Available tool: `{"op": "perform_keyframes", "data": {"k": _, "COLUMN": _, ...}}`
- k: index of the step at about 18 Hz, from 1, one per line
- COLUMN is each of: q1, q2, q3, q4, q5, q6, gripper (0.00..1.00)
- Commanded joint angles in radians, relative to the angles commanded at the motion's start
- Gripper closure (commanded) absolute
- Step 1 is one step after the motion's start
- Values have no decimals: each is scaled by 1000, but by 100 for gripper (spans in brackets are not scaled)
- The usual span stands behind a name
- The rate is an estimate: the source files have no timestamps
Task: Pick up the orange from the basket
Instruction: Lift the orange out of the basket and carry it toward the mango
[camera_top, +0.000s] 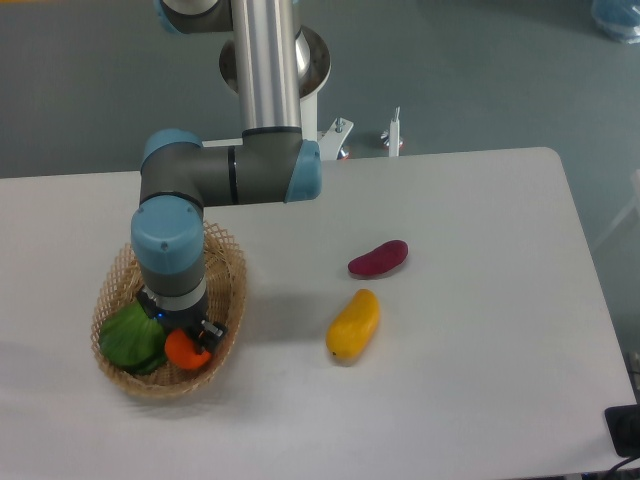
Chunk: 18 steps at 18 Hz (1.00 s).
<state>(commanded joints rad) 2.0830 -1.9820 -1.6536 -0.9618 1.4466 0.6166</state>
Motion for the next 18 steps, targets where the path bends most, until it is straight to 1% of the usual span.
{"op": "perform_keyframes", "data": {"k": 2, "q1": 14, "q2": 12, "q3": 3, "q4": 0, "q5": 2, "q6": 2, "gripper": 59}}
{"op": "perform_keyframes", "data": {"k": 6, "q1": 54, "q2": 19, "q3": 32, "q4": 6, "q5": 5, "q6": 2, "gripper": 58}}
{"op": "perform_keyframes", "data": {"k": 11, "q1": 129, "q2": 20, "q3": 72, "q4": 12, "q5": 11, "q6": 14, "gripper": 58}}
{"op": "perform_keyframes", "data": {"k": 14, "q1": 167, "q2": 34, "q3": 72, "q4": 6, "q5": 12, "q6": 66, "gripper": 58}}
{"op": "perform_keyframes", "data": {"k": 15, "q1": 192, "q2": 37, "q3": 72, "q4": 3, "q5": 14, "q6": 89, "gripper": 58}}
{"op": "perform_keyframes", "data": {"k": 18, "q1": 241, "q2": 38, "q3": 72, "q4": 0, "q5": 49, "q6": 165, "gripper": 58}}
